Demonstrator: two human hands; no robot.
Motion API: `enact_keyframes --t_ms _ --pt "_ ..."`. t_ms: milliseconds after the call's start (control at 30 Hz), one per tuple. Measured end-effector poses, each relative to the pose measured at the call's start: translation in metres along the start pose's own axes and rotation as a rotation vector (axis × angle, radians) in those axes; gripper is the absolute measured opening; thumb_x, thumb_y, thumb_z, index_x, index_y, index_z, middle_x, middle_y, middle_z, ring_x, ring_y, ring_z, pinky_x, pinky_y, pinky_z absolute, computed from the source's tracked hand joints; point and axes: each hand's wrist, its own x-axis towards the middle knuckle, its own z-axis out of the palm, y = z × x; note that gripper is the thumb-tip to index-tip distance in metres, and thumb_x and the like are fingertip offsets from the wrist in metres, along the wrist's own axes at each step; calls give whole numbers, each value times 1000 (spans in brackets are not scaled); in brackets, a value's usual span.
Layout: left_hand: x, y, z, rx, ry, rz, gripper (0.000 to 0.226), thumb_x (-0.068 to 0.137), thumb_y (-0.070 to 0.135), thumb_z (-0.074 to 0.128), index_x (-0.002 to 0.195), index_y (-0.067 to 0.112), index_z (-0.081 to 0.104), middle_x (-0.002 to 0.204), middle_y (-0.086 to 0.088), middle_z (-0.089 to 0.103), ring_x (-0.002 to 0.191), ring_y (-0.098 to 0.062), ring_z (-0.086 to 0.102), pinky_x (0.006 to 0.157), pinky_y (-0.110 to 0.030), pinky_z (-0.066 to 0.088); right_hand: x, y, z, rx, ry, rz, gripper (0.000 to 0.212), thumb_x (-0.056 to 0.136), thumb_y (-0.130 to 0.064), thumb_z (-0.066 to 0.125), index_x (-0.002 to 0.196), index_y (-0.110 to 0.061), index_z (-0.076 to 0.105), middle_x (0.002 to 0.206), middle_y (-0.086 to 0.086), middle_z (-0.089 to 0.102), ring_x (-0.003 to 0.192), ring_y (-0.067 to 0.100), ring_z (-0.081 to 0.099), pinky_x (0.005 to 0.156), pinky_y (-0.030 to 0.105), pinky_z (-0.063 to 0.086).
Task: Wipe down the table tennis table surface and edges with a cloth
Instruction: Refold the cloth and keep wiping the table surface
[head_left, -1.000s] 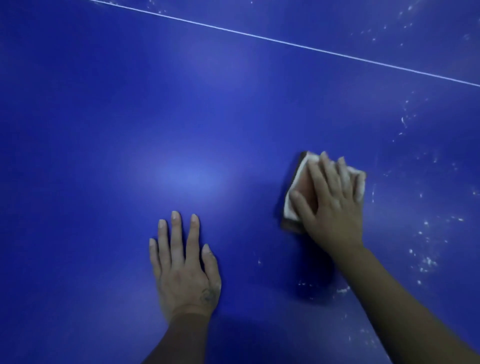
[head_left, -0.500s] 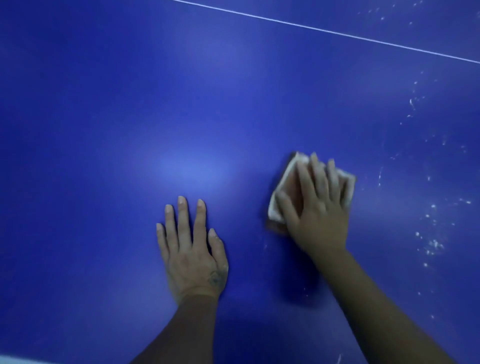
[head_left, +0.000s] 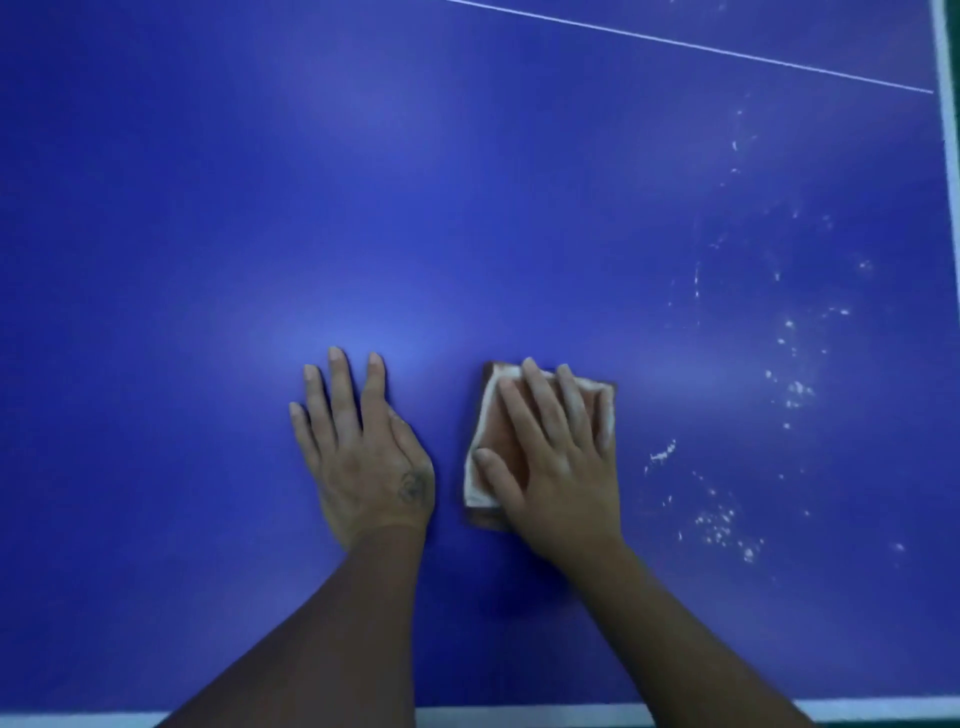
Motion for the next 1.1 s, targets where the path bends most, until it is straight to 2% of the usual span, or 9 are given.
enact_keyframes --t_ms 133,233,400,467,600,733,800,933,1100 --pt "-1 -1 -2 -26 1 -1 52 112 21 38 162 15 51 176 -12 35 166 -37 25 136 -58 15 8 49 -15 -56 16 118 70 106 -61 46 166 -25 39 177 -4 27 165 26 20 129 67 14" --pt "-2 -2 -2 -36 -10 8 54 111 23 34 163 15 49 177 -12 32 167 -37 22 137 -56 11 -11 74 -25 -77 -11 312 72 106 -63 40 169 -31 28 178 -9 20 167 23 12 131 63 7" --pt "0 -3 -11 -80 -83 13 59 110 29 27 163 16 48 179 -10 29 168 -35 17 137 -56 8 15 38 -21 -41 -6 668 73 107 -66 32 171 -32 21 180 -4 13 167 25 5 130 64 -2" --pt "-5 -10 -17 -128 -116 74 54 112 25 33 163 11 49 177 -10 32 168 -35 19 137 -56 10 24 8 -17 -43 -4 648 72 108 -64 35 171 -30 23 180 -3 12 167 27 5 129 66 -2" --pt "-47 -67 -35 16 -182 336 58 115 33 33 170 15 36 180 -11 24 168 -33 17 136 -56 16 -5 -47 -8 -69 -20 336 71 108 -64 39 168 -27 34 179 -3 20 167 27 9 130 67 3" --pt "-84 -108 -54 108 -249 330 66 112 47 30 175 27 23 184 -6 11 170 -31 4 136 -57 9 -50 -31 -13 -58 -25 129 69 108 -61 44 166 -26 39 177 -3 26 166 25 17 128 68 14" --pt "-86 -110 -53 107 -255 323 68 111 48 30 175 27 22 184 -6 10 170 -32 4 136 -58 8 -65 1 -21 -91 -38 172 70 107 -62 43 166 -26 38 177 -3 26 166 26 18 128 67 14" --pt "-86 -108 -50 115 -252 313 67 111 46 31 174 25 24 183 -8 12 170 -34 5 136 -59 7 -85 61 -38 -87 -57 476 72 107 -62 35 169 -28 29 178 -5 21 166 26 13 130 66 8" --pt "-86 -107 -52 94 -246 325 65 112 44 33 174 24 26 183 -10 14 170 -35 7 136 -60 8 -72 20 -28 -63 -32 612 73 107 -61 35 171 -26 24 180 -2 17 166 29 10 129 69 5"
